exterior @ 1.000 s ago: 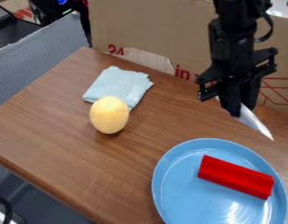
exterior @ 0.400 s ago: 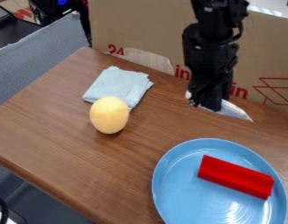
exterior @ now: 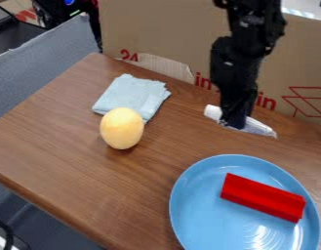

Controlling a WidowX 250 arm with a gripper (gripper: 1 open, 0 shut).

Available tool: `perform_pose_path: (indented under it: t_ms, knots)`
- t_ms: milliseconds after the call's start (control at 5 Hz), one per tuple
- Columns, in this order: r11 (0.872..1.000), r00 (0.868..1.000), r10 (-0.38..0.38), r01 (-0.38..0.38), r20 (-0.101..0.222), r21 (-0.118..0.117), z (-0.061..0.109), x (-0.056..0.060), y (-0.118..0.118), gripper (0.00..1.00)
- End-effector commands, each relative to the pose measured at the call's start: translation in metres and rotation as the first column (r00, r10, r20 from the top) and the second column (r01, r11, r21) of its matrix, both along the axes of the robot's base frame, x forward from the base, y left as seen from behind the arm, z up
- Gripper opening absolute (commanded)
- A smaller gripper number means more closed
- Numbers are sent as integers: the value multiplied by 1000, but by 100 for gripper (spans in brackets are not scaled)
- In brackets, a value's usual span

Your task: Move the toothpaste from the blue plate to the cloth

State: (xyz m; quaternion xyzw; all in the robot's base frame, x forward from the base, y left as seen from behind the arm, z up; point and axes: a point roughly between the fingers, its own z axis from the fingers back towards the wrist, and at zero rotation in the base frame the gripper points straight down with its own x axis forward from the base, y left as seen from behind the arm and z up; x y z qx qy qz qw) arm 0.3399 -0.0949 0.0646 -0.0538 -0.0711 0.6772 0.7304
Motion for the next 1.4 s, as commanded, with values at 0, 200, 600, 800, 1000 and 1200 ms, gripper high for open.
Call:
perform_pose_path:
  t_ms: [0, 200, 600, 800, 1000, 1200]
  knots:
    - [999, 998, 13, -11, 56, -35, -6, 29, -7, 0]
    - [999, 998, 35, -34, 45, -27, -17, 37, 3, 0]
    - [997, 996, 68, -66, 55, -38, 2, 65, 17, 0]
    - [998, 998, 50, -49, 49, -24, 20, 68, 21, 0]
    - [1000, 999, 1, -2, 50, 30, 17, 54, 37, 0]
    - [995, 997, -71, 67, 43, 70, 5, 40, 62, 0]
